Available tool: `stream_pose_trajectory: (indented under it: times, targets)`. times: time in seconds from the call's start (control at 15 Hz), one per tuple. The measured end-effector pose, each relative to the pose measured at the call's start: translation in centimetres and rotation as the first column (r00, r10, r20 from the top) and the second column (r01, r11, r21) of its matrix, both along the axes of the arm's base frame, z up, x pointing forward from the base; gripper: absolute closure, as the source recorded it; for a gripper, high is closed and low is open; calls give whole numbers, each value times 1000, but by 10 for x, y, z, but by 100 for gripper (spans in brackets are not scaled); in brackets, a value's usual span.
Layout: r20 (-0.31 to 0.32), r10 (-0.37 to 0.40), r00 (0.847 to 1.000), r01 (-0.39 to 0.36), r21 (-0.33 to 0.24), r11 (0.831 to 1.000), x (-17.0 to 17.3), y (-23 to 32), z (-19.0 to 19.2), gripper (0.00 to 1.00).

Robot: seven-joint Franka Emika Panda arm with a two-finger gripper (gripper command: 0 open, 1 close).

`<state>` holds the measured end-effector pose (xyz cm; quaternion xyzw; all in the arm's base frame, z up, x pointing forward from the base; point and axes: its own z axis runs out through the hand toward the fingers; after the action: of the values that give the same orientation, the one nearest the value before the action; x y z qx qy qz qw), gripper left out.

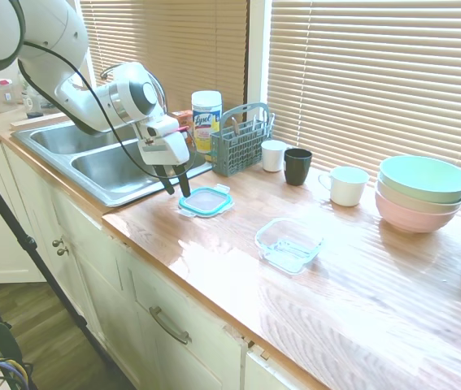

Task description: Cover the lid of the food container

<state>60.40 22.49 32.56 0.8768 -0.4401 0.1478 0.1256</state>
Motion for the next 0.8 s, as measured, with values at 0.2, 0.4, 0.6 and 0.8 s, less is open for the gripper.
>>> stream_pose_trajectory:
  times: [0.2,0.4,0.6,0.8]
  targets:
    - [4,-10,1000,10,-5,1000,10,-2,3,0]
    - [4,-21,1000,21,-15,1000,18,-5,7,0]
    - [-7,-32,999,32,-29,999,27,-10,1,0]
    - [-8,-35,999,35,-36,999,36,-13,-4,0]
